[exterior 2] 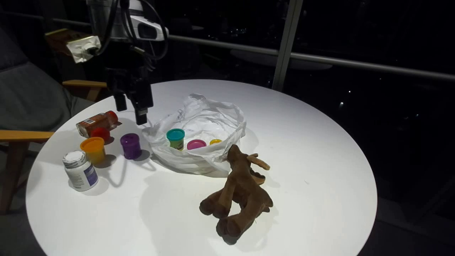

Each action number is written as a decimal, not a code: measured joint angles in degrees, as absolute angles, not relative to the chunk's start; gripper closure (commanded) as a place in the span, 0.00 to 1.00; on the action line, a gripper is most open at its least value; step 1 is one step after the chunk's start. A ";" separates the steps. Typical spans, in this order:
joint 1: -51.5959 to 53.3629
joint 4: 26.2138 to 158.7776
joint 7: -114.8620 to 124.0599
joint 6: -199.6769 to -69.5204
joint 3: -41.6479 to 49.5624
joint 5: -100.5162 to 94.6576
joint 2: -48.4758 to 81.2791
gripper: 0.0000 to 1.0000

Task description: Put all the objects on the table into the plastic bag

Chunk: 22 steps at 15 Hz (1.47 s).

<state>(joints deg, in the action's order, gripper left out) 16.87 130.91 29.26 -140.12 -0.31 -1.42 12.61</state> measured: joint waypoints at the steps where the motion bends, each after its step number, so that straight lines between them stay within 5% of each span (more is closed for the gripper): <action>1: 16.44 132.43 27.94 -139.94 -1.63 0.03 11.58 0.00; 22: 14.51 149.54 9.19 -155.70 -9.35 7.15 9.67 0.00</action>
